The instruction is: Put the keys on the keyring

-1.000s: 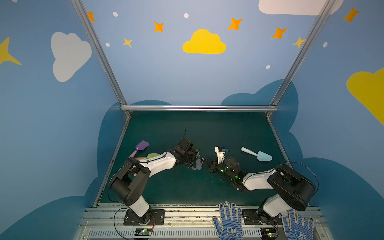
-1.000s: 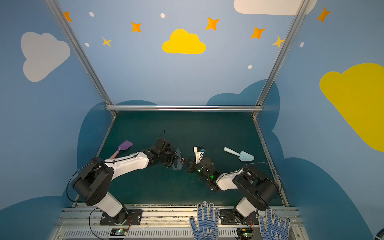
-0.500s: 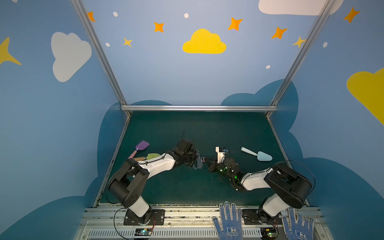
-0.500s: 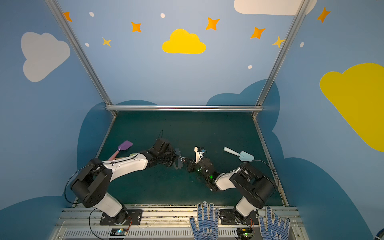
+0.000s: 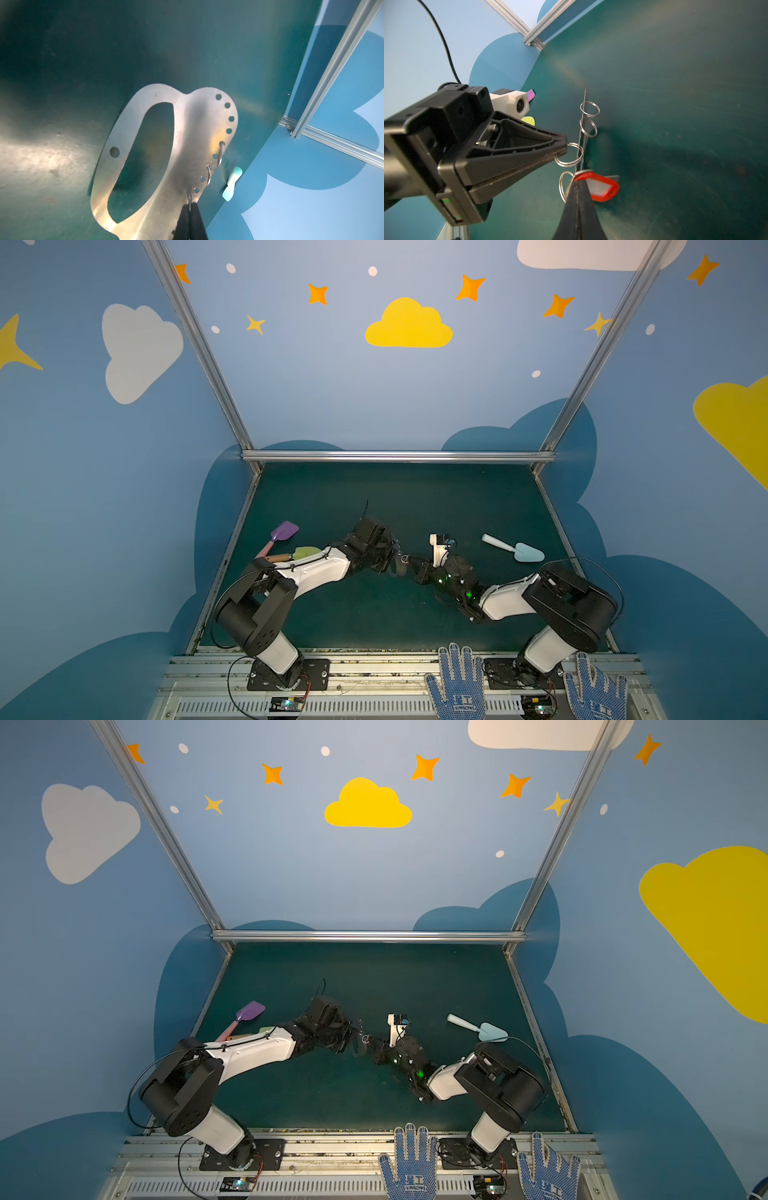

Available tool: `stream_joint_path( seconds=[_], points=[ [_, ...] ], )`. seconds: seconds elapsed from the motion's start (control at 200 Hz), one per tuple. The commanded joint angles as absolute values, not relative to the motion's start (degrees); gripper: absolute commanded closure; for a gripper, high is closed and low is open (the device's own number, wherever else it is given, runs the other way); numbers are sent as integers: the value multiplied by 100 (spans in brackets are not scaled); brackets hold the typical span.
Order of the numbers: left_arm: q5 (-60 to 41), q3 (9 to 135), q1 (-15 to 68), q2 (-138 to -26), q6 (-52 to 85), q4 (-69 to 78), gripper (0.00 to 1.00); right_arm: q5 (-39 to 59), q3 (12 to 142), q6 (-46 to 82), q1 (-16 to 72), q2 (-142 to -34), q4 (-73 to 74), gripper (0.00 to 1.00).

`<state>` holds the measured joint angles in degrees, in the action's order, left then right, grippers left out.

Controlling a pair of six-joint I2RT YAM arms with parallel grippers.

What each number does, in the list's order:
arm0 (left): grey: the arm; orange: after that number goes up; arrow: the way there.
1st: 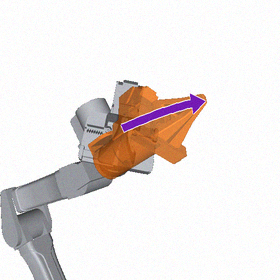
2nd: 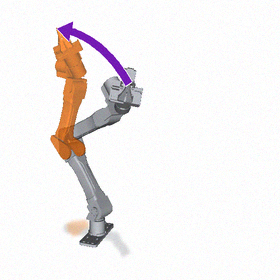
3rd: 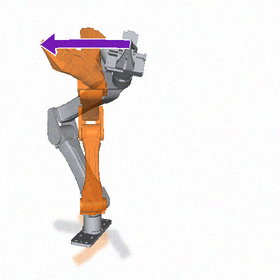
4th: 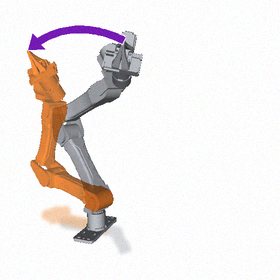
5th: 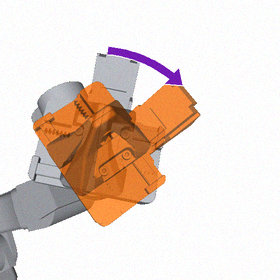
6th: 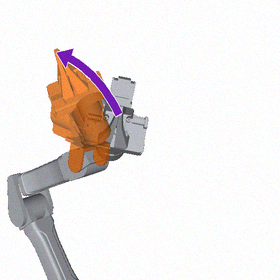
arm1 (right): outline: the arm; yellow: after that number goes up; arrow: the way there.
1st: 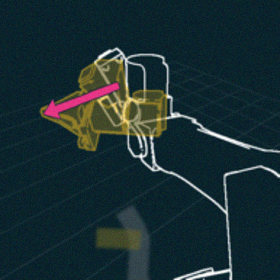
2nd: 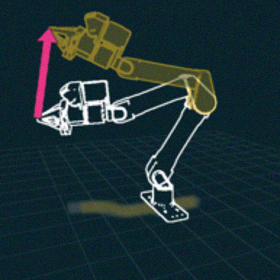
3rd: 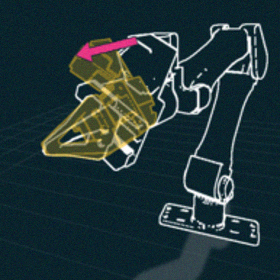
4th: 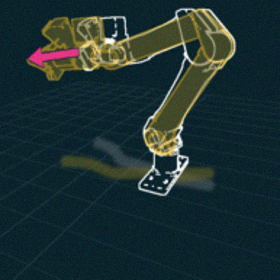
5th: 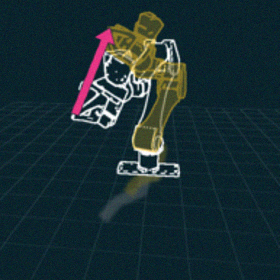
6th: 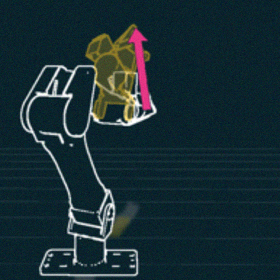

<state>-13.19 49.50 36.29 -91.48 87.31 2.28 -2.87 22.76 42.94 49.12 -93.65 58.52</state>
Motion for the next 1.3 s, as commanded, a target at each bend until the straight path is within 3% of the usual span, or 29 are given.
stream_joint_path(
  seconds=[0.0,1.297],
  points=[
    [-1292,4904,3661,-9028,8745,360,96,-478,2438,4306,4940,-9404,5924,100],
    [-1422,5088,3851,-9184,8649,439,96,-1100,2716,4558,4834,-9177,5318,100]
  ],
)
